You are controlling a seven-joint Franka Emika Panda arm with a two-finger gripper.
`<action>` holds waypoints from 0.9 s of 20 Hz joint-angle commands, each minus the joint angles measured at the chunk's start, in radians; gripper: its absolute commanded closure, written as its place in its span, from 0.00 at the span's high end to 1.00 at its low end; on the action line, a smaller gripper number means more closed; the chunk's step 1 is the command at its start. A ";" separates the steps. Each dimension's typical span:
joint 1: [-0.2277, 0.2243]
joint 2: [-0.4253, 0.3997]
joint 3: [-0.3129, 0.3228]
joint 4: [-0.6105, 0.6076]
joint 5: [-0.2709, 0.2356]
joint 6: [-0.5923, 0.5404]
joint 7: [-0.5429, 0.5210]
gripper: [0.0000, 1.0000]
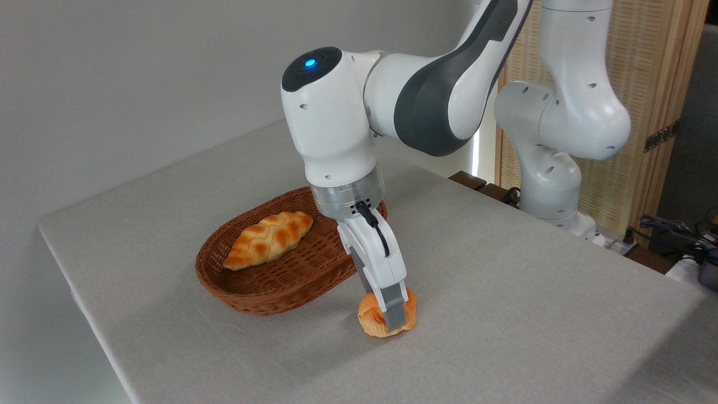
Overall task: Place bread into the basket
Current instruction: 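Close the gripper on the round golden bun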
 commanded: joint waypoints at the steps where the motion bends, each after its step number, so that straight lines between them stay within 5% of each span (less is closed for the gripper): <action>1: -0.008 -0.001 0.004 -0.008 0.018 0.005 0.019 0.45; 6: -0.008 -0.005 0.004 -0.008 0.018 0.002 0.026 0.34; 18: -0.008 -0.019 0.000 0.010 0.015 0.000 0.026 0.36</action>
